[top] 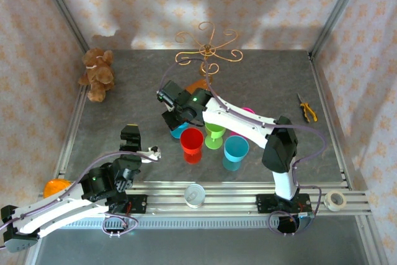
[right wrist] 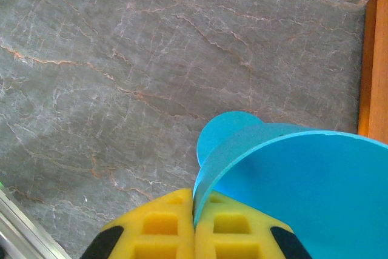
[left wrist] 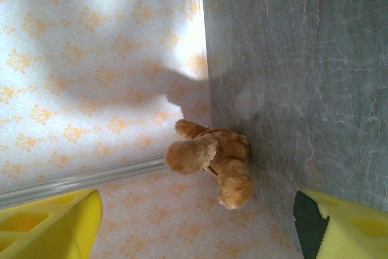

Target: Take the wine glass off the wine glass rack

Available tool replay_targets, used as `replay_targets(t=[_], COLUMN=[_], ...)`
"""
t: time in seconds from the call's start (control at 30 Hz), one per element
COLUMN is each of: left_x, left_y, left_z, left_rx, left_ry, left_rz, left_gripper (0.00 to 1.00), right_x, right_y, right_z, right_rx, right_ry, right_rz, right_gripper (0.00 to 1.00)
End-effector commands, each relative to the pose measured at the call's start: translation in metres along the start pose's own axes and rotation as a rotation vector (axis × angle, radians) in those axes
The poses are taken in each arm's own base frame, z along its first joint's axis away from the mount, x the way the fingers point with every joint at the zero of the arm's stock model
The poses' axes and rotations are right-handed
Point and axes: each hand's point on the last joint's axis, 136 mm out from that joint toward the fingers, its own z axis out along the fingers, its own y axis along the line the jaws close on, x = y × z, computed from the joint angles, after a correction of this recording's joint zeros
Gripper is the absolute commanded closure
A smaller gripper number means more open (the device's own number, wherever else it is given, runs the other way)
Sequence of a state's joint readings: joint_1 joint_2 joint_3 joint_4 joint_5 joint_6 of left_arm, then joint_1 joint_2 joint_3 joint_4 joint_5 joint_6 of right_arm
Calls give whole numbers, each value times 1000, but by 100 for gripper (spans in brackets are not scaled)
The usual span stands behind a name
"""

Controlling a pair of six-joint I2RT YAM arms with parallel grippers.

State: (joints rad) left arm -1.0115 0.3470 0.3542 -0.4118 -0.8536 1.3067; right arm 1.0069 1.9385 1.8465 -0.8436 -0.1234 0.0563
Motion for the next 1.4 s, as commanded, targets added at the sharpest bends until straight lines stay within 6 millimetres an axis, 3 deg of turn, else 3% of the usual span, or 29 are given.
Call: replay_targets(t=[0.0,0.5,0.73,1.1,1.37], left_x=[6,7,7,7,7], left_y=[3,5,4,4,4], left_z=[0,-1,-1,-1,-1], left_rx=[-12,-19,-19,-19,-20], left_ry=[26,23,22,21,18], left_rz=[-25,-38,-38,-39,-41], left_gripper=[15,14,14,14,14], right_x=[-2,5,3,-1,-16], right_y=[-4,-3,-2,2,6], right_z=[6,19,17,14,-3], right_rx=[17,19,13,3,-9], right_ry=[5,42,40,39,-7], right_rz=[21,27,26,22,22], right_gripper=[100,100,86,78,71])
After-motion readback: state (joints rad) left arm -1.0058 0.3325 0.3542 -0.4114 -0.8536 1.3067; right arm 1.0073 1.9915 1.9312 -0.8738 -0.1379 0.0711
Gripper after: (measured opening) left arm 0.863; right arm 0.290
